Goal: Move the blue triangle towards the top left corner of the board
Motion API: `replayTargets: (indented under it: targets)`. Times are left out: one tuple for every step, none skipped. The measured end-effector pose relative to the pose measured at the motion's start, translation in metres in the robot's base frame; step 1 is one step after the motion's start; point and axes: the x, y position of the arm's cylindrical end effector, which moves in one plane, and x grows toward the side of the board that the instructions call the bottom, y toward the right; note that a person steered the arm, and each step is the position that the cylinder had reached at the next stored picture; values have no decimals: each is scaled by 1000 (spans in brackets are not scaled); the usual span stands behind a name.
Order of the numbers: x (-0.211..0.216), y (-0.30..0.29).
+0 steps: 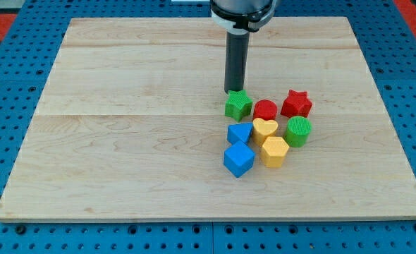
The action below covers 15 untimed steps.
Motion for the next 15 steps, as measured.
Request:
replayTargets:
  targets:
    - [3,-6]
    - [-2,-8]
    - [-35,-7]
    - [-52,60]
    - [-4,169]
    - [68,229]
    - [119,177]
    - [120,119]
    - [124,49]
    - [124,29]
    - [124,46]
    - [120,80]
    - [111,92]
    - [110,60]
    - [117,-26]
